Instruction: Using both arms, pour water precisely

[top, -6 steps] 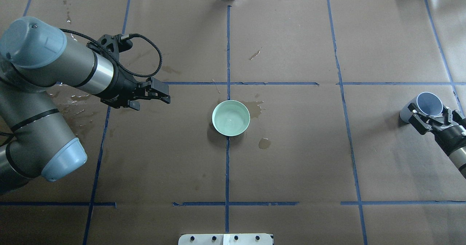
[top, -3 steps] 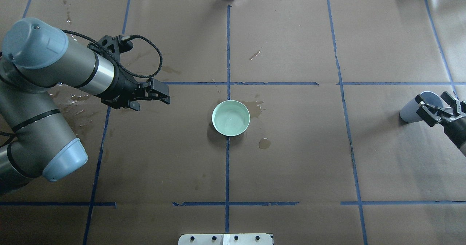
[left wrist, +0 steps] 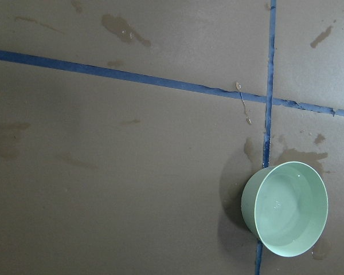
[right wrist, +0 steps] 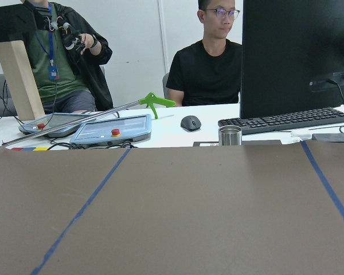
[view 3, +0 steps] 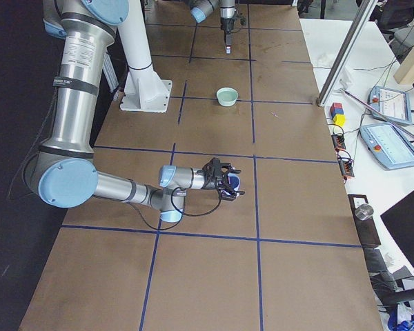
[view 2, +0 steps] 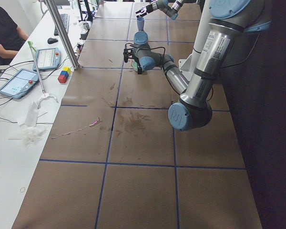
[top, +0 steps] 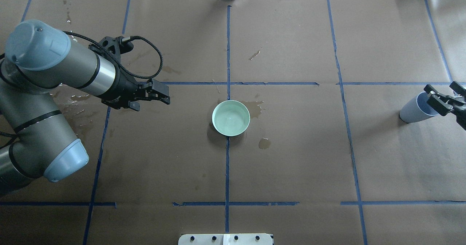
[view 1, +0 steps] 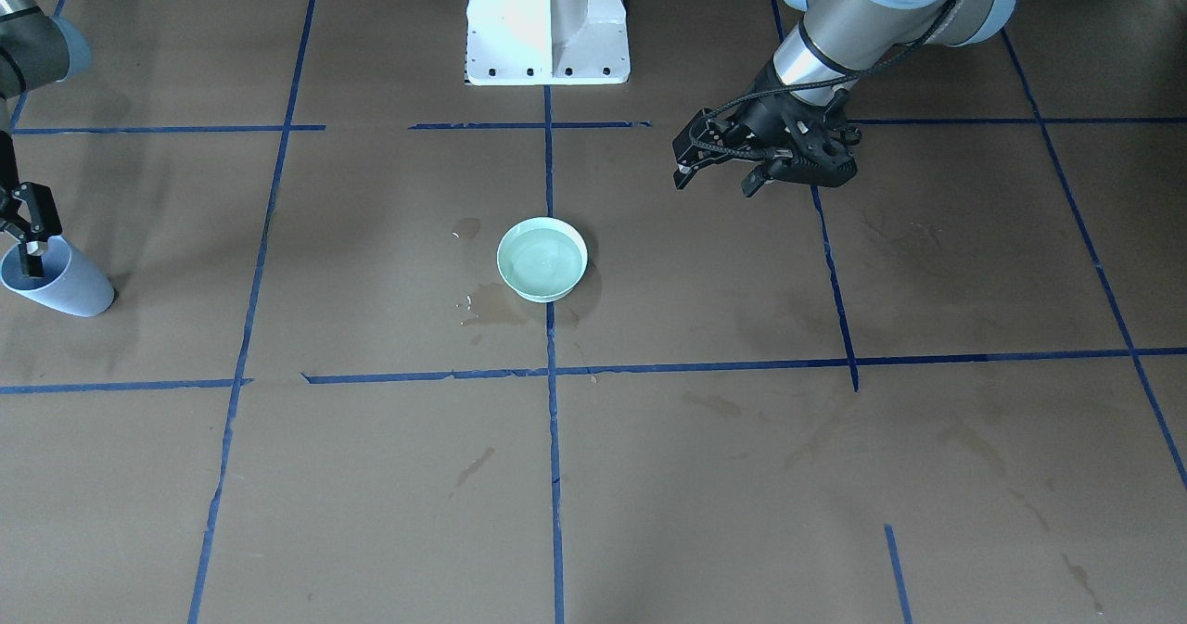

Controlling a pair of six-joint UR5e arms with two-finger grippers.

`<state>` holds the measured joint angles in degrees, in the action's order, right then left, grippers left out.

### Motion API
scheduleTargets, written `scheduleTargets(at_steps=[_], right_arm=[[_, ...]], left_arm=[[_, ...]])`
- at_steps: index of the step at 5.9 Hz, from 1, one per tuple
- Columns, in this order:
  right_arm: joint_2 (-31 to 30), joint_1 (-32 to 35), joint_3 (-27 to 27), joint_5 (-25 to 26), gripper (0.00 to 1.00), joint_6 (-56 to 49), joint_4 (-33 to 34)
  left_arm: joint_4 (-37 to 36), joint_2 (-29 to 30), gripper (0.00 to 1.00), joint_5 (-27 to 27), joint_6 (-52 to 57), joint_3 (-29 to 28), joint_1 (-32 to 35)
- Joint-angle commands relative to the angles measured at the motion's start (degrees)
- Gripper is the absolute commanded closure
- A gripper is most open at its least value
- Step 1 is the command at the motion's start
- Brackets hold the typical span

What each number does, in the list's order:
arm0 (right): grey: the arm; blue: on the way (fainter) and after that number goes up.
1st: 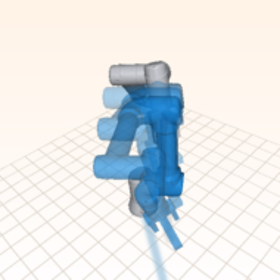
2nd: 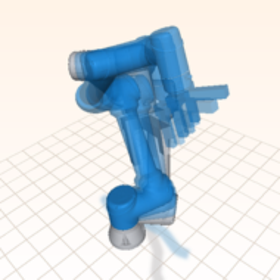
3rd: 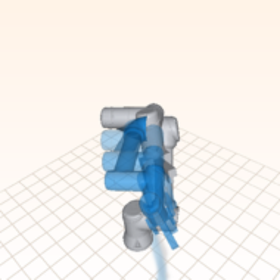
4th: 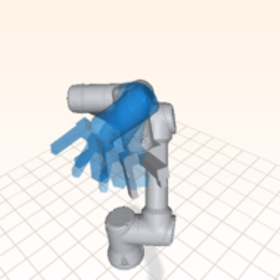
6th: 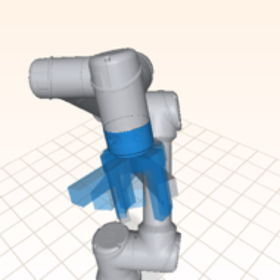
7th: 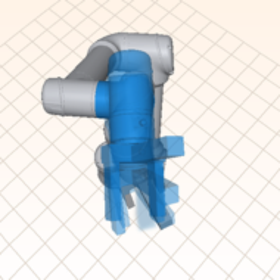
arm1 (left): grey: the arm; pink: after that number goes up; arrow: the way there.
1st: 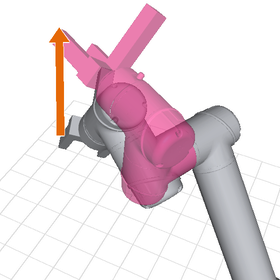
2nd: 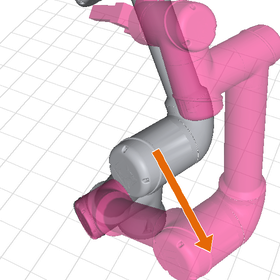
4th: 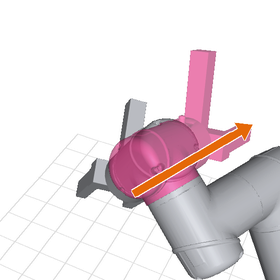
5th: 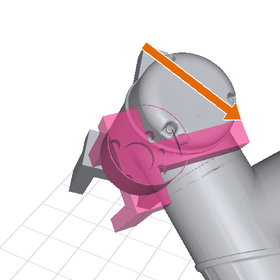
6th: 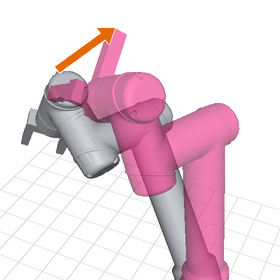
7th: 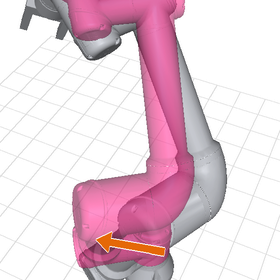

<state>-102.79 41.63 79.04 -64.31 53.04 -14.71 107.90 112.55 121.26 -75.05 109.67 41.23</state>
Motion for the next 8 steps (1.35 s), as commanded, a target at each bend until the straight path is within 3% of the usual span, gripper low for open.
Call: scheduleTargets(at_steps=[1, 3, 5, 8], right_arm=[[0.74, 13.31, 0.32, -17.76, 0.0, -1.62, 2.48], [1.27, 24.93, 0.5, -33.24, 0.0, -6.61, 6.95], [1.1, 36.81, 8.89, -50.92, 0.0, -15.63, 24.21], [0.84, 46.06, 11.75, -66.07, 0.0, -30.38, 42.34]], left_arm=[[-0.15, 0.56, 0.0, -1.12, -3.57, -0.5, -3.32], [-0.24, 2.05, 0.0, -6.29, -4.49, -2.34, -7.2], [-4.33, 6.69, 0.0, -8.22, -6.32, -6.29, -9.65], [-5.95, 16.81, 0.0, -9.29, -6.33, -17.87, -10.64]])
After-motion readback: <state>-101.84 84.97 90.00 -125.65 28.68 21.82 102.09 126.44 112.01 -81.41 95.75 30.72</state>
